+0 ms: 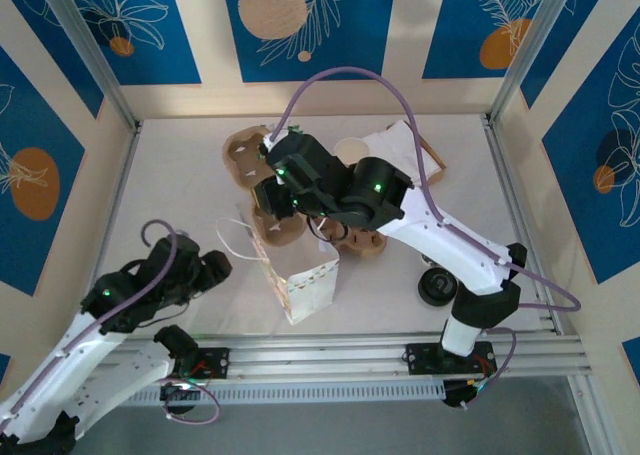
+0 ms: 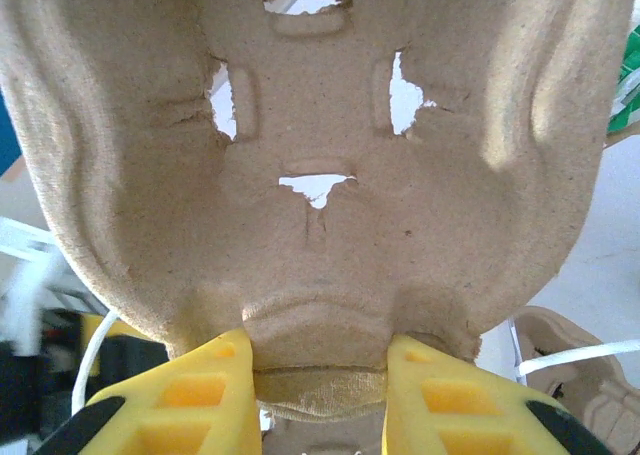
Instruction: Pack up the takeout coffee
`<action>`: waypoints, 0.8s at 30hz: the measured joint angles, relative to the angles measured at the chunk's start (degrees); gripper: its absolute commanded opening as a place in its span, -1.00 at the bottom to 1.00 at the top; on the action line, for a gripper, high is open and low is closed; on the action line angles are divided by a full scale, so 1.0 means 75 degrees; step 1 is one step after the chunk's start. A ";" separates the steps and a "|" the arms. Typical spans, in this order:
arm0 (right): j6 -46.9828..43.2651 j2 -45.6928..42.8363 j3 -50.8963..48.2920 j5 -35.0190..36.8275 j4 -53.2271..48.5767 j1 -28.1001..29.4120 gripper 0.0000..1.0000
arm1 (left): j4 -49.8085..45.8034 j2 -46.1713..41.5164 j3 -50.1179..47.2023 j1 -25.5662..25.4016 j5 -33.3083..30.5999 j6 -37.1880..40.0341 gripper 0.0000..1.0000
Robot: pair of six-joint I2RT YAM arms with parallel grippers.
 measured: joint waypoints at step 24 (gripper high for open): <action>0.0516 0.0178 -0.1399 0.0463 -0.0160 0.0242 -0.43 | 0.0557 0.0058 0.2398 0.0000 0.0927 0.1026 0.42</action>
